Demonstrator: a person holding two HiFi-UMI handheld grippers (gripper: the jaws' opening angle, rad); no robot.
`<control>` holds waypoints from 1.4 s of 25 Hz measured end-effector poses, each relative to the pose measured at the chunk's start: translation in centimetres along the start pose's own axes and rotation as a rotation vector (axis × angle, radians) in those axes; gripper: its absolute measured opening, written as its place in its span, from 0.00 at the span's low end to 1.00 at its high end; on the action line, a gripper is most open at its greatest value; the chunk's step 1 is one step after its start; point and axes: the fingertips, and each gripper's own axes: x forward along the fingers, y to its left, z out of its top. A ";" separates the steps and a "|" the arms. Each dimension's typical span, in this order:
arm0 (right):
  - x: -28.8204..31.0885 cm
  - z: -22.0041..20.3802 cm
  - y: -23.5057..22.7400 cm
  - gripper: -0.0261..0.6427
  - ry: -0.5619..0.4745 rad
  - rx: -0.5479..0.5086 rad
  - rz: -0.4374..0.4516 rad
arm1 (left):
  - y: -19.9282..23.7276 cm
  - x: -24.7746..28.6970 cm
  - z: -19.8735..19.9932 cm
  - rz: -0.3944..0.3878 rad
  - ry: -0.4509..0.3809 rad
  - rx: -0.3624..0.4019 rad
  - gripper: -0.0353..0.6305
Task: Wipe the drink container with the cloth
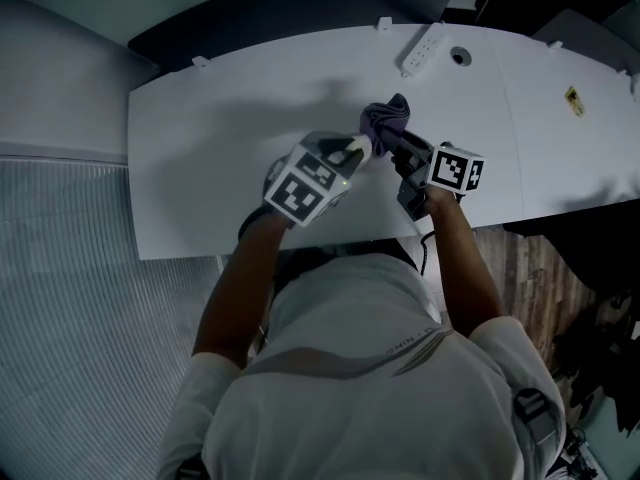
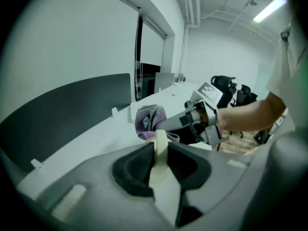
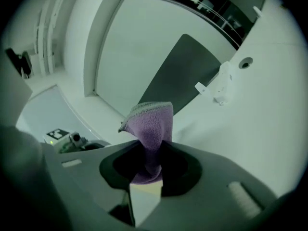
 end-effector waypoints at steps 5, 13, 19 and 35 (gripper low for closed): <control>1.2 -1.8 -2.0 0.19 0.113 -0.088 -0.097 | 0.1 -0.1 -0.1 0.008 -0.005 -0.013 0.17; 2.0 -7.1 -7.4 0.18 0.454 -0.314 -0.298 | 0.1 -0.1 0.0 0.019 -0.010 -0.019 0.17; 2.2 -8.1 -8.4 0.18 0.500 -0.374 -0.275 | 0.1 -0.1 0.0 0.029 -0.019 -0.032 0.17; 8.9 1.9 6.9 0.19 0.499 -0.150 0.417 | 0.2 -0.3 -0.1 0.036 -0.022 -0.029 0.17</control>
